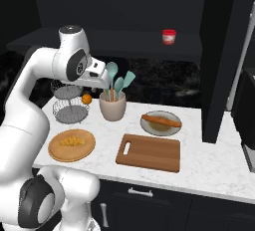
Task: From the different types of pastries on the counter, select a croissant and place it on the cutting board. Then retrieve a jar of jam from the cabinet and place it alongside the croissant on the cutting board.
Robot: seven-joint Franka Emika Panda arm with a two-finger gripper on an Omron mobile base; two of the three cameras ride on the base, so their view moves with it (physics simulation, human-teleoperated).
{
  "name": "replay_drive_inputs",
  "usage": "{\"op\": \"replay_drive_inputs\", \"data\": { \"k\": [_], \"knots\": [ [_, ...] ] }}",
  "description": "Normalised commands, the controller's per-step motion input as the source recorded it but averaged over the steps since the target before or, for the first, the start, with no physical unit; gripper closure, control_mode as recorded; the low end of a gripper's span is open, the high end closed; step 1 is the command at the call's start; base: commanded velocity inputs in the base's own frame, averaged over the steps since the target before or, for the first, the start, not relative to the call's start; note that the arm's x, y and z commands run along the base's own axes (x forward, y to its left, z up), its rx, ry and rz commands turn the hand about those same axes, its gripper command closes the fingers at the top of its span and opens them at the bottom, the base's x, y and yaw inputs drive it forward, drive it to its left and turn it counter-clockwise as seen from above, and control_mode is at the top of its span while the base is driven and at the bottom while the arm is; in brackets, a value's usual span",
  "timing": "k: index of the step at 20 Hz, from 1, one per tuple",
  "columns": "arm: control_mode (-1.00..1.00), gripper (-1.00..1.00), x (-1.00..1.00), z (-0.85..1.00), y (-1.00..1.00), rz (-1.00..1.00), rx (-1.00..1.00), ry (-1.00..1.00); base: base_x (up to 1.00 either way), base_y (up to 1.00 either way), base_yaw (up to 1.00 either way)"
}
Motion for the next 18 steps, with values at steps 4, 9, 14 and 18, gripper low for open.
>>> {"op": "replay_drive_inputs", "data": {
  "k": [4,9,14,18],
  "knots": [
    [-1.00,-1.00,-0.05,0.00,-0.19,0.00,0.00,0.00,0.00,0.00,0.00],
    [-1.00,-1.00,-0.03,0.52,-0.63,0.01,0.11,-0.24,0.00,0.00,0.00],
    [-1.00,-1.00,-0.01,0.35,-0.27,0.00,0.07,-0.10,0.00,0.00,0.00],
    [-1.00,-1.00,0.13,0.71,-0.27,-0.03,0.00,-0.04,0.00,0.00,0.00]
  ]
}}
